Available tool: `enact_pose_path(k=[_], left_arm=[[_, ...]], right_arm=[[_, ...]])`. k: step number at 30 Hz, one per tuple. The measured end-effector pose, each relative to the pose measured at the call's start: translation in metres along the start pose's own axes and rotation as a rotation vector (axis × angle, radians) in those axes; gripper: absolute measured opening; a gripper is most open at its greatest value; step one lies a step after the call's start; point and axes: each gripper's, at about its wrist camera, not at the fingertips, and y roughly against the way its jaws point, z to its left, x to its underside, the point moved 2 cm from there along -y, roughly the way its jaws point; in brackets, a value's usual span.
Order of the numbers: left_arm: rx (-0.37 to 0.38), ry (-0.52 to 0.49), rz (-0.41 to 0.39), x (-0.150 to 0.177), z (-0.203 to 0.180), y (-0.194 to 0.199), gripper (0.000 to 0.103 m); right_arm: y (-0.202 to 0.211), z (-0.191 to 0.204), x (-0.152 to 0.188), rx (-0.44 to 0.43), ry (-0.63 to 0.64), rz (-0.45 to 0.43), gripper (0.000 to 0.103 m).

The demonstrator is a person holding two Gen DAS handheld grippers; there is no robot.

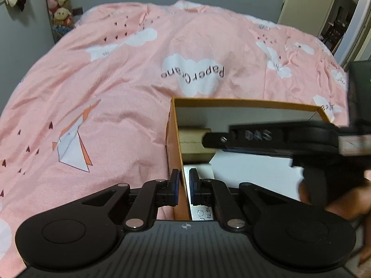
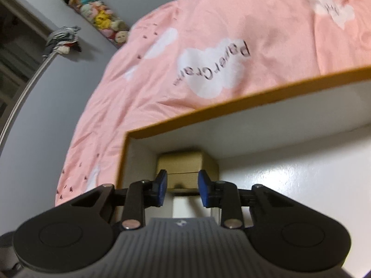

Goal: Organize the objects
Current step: 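Lower the gold box into the orange box corner and open the right gripper, then grasp the black box with the left gripper while the right grasps the red-brown box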

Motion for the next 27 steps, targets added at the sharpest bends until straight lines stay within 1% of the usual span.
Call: enact_pose_path(k=[3, 7, 10, 12, 14, 16, 18, 22, 23, 25, 27], left_arm=[[-0.006, -0.011, -0.069, 0.002, -0.006, 0.017, 0.009], [0.004, -0.032, -0.164, 0.01, -0.015, 0.053, 0.01], [0.038, -0.054, -0.226, 0.027, -0.026, 0.082, 0.01], [0.074, -0.065, -0.234, 0.039, -0.033, 0.095, 0.01], [0.118, -0.072, -0.202, 0.055, -0.04, 0.103, 0.01], [0.177, -0.077, -0.169, 0.073, -0.046, 0.109, 0.01], [0.226, -0.064, -0.137, 0.089, -0.048, 0.112, 0.01], [0.314, -0.007, -0.02, 0.125, -0.05, 0.102, 0.011], [0.325, 0.002, 0.009, 0.132, -0.051, 0.097, 0.015], [0.33, 0.026, 0.066, 0.148, -0.052, 0.086, 0.019], [0.337, 0.028, 0.112, 0.159, -0.056, 0.078, 0.021]], right_arm=[[0.027, 0.01, 0.008, -0.003, 0.089, -0.037, 0.032], [0.074, 0.021, 0.028, 0.034, 0.245, -0.127, 0.032], [0.114, 0.02, 0.048, 0.029, 0.333, -0.204, 0.032], [0.136, 0.018, 0.062, 0.057, 0.369, -0.206, 0.032], [0.155, 0.012, 0.078, 0.058, 0.375, -0.192, 0.032], [0.172, 0.004, 0.096, 0.061, 0.359, -0.174, 0.033], [0.186, -0.003, 0.115, 0.072, 0.345, -0.162, 0.033], [0.204, -0.017, 0.157, 0.127, 0.32, -0.122, 0.033], [0.206, -0.02, 0.167, 0.145, 0.314, -0.106, 0.033], [0.208, -0.026, 0.186, 0.165, 0.298, -0.066, 0.033], [0.206, -0.031, 0.202, 0.168, 0.281, -0.023, 0.033]])
